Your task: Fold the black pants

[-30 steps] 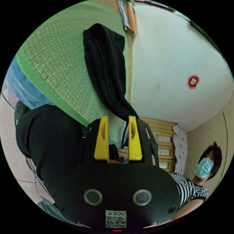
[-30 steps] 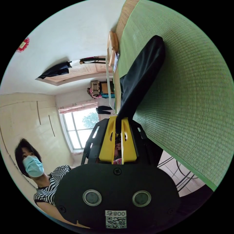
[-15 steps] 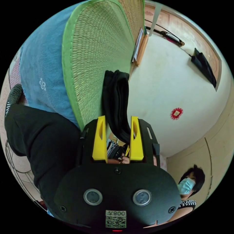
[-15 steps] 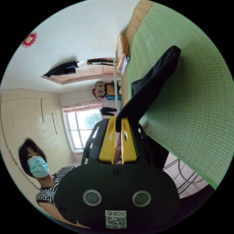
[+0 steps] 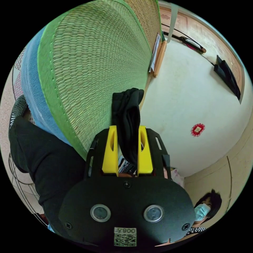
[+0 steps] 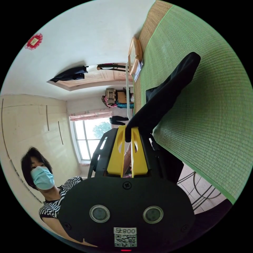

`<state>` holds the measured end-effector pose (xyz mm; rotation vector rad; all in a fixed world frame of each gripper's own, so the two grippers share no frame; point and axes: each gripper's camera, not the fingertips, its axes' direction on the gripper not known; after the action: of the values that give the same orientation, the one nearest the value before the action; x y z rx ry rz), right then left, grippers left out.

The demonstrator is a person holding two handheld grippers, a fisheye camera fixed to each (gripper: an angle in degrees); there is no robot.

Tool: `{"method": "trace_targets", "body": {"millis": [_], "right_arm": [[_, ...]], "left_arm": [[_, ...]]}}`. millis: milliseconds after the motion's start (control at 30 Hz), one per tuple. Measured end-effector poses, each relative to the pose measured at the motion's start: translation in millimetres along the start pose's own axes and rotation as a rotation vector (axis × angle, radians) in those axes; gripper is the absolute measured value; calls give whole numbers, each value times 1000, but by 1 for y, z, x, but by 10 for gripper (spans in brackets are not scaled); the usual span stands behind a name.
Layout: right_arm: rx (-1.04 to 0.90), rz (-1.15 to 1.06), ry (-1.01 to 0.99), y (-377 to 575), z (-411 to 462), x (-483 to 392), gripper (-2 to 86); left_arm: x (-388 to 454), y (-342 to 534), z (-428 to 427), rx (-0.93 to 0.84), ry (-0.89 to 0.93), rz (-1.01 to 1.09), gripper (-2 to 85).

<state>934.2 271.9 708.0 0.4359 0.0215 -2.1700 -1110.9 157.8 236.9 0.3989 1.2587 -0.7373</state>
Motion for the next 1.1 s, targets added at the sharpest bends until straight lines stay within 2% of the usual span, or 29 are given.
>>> {"method": "trace_targets", "body": {"millis": [167, 700, 1100], "right_arm": [[11, 20, 7, -1, -9, 6, 23], [94, 60, -28, 14, -63, 9, 26], [138, 212, 79, 27, -90, 58, 36]], "left_arm": [[0, 2, 3, -24, -25, 7, 80], [-8, 44, 47, -118, -90, 37, 70], [-32, 76, 117, -138, -176, 42, 68]]}}
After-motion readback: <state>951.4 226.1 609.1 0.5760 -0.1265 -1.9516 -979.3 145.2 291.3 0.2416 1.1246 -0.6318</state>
